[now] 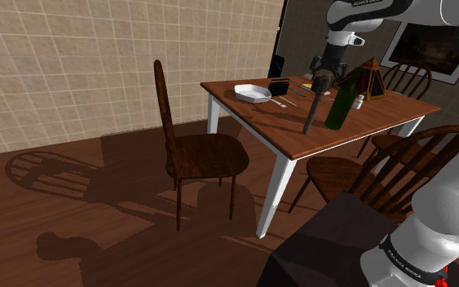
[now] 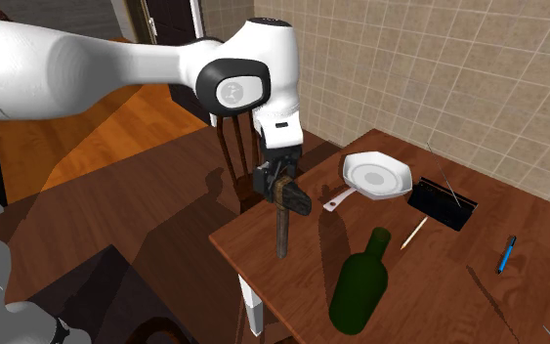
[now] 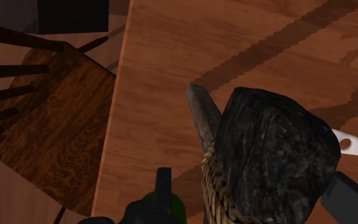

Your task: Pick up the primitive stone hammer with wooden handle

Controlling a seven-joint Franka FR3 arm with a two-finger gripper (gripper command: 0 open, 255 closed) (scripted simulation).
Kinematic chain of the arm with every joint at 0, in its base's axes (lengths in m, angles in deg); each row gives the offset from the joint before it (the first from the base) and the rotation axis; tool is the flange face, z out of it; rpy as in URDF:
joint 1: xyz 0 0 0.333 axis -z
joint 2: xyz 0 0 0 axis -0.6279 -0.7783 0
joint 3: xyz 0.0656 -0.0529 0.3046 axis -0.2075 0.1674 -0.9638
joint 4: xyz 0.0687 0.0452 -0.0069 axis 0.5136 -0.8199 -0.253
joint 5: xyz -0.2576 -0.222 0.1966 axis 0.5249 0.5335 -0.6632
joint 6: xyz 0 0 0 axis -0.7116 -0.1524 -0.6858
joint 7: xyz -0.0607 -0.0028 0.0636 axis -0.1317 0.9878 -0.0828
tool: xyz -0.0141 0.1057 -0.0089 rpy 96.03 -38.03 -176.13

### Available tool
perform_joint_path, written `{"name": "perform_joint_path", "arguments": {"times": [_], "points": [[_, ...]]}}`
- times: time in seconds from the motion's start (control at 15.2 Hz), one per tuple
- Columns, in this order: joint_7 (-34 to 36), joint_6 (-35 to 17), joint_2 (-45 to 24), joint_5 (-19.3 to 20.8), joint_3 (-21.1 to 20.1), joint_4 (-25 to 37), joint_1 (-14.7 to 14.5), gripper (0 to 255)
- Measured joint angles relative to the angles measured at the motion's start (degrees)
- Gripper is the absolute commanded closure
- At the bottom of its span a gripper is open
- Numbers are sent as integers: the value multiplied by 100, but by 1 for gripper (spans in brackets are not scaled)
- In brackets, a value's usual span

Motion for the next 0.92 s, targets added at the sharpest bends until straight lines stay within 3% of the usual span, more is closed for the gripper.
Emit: {"name": "perform_joint_path", "arguments": {"times": [0.07, 0.92], "points": [[2, -15, 0, 0, -1, -14, -1, 255], [-6, 141, -11, -2, 1, 153, 1, 255]]}}
